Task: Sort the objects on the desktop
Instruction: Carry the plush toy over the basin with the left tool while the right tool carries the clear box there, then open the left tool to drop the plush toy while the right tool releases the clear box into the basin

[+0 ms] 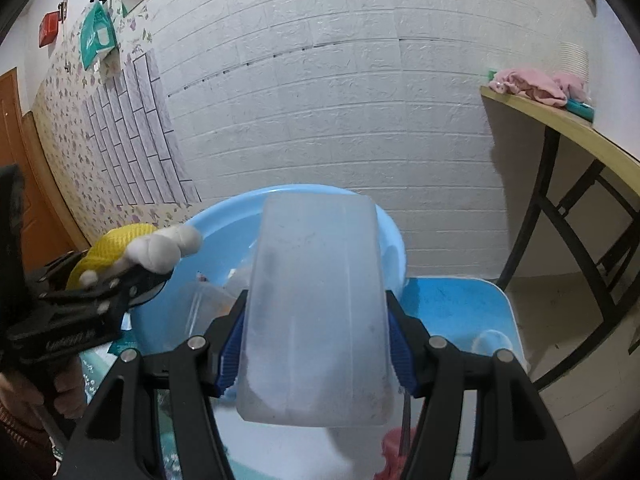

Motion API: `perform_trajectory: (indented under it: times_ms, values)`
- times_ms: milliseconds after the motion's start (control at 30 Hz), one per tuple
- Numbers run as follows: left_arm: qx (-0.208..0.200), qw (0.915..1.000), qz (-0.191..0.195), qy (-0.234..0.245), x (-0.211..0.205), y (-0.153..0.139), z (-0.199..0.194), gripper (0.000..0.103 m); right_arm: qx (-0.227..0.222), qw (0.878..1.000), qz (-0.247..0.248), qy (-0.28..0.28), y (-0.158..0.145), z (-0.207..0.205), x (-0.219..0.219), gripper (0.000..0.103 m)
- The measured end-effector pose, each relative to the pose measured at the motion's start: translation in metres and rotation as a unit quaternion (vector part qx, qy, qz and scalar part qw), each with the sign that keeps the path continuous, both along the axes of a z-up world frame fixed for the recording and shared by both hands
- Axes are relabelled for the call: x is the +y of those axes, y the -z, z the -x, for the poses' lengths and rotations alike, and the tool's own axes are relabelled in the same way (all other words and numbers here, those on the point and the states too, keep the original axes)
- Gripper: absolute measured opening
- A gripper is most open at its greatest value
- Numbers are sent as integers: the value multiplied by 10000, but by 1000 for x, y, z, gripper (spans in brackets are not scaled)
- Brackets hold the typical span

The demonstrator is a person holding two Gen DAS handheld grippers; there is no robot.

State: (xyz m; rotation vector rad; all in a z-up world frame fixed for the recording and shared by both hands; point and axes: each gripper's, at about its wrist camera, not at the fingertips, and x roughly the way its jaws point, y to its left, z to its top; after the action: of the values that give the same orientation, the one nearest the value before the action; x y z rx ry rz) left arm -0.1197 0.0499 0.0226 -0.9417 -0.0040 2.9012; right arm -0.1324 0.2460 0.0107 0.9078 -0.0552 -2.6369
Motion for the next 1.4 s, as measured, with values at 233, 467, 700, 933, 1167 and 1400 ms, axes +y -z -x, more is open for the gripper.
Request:
perform_trajectory:
  times_ms: [233,467,700,933,1167,1400]
  values:
    - [-12,9994,-274,210,-12,2,-9,91,78,9998,-70,-142,0,11,-13,61]
    - [47,9991,-301,291,-19,4,-21,91,52,9984,-279,-493,5,14,-46,61]
    - [81,9986,-484,209,-35,3,-28,91,-393,9981,-203,-430,11,23,-50,61]
    - [140,9984,-480,248,-38,2,-41,91,-566,9975,-82,-415,13,8,-37,74]
    - [14,9989,-454,88,-47,10,-58,91,-340,9980,-72,-526,13,-17,-31,81]
    - [-76,9989,-445,-142,-60,18,-76,91,-266,9984,-73,-491,6,-36,-28,81]
